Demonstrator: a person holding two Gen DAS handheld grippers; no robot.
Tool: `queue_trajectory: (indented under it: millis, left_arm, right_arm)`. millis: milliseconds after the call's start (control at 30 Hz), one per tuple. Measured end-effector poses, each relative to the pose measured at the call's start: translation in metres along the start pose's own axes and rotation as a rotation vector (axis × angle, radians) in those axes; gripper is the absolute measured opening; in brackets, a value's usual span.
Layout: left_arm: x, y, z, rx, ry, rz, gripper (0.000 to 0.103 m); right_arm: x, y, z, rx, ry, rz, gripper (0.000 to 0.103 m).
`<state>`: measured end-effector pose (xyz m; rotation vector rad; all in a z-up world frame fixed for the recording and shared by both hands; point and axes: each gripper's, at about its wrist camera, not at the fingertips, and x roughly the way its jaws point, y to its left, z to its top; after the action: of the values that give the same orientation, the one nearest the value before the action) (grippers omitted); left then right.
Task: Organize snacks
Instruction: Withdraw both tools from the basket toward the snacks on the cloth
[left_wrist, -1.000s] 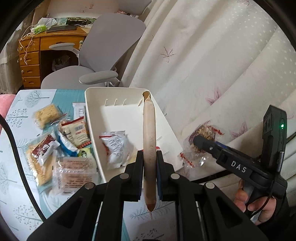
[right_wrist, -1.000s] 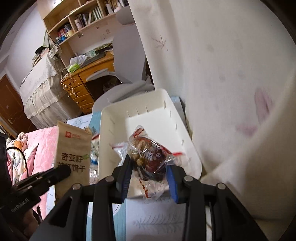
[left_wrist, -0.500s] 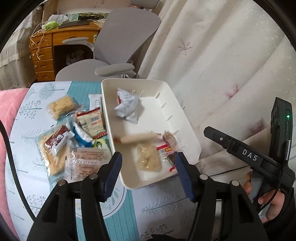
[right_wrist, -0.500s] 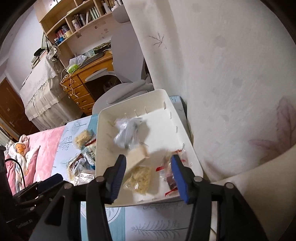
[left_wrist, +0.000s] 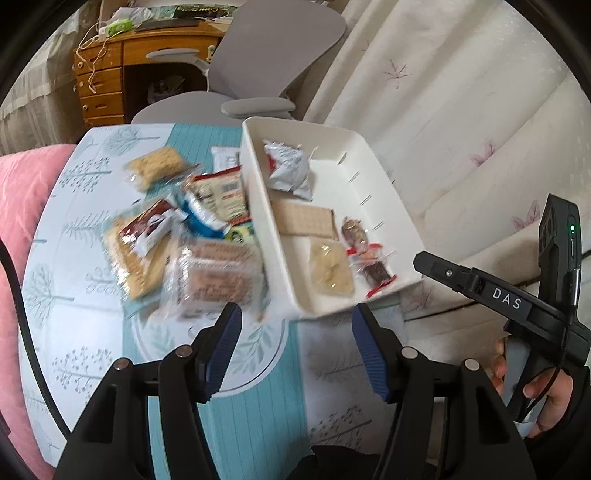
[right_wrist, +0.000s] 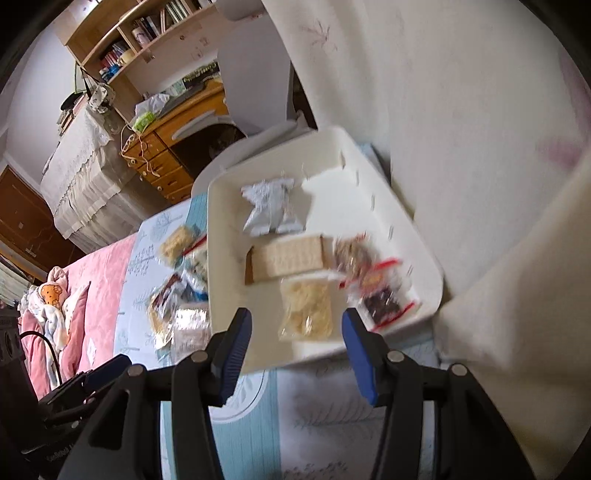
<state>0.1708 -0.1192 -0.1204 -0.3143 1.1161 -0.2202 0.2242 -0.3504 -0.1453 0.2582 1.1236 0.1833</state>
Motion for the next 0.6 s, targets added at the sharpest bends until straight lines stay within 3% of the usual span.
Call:
queue_trajectory:
  millis: [300,400,600]
  left_arm:
    - [-0.034,0.05,-0.019,0.024,0.032,0.013,0.068]
    - [-0.051,0.071,-0.025,0.048,0.04,0.02,0.07]
    - [-0.081,0.111,-0.03,0.103,0.052,0.037,0.072]
  right_arm:
    - [0.002,0.019,-0.039,0.108,0.04,-0.024,0.052]
    - [0.004,0.029,-0.053,0.164,0.056,-0.005,0.059]
    - [0.006,0.051,-0.08,0.312,0.055,0.037,0.06]
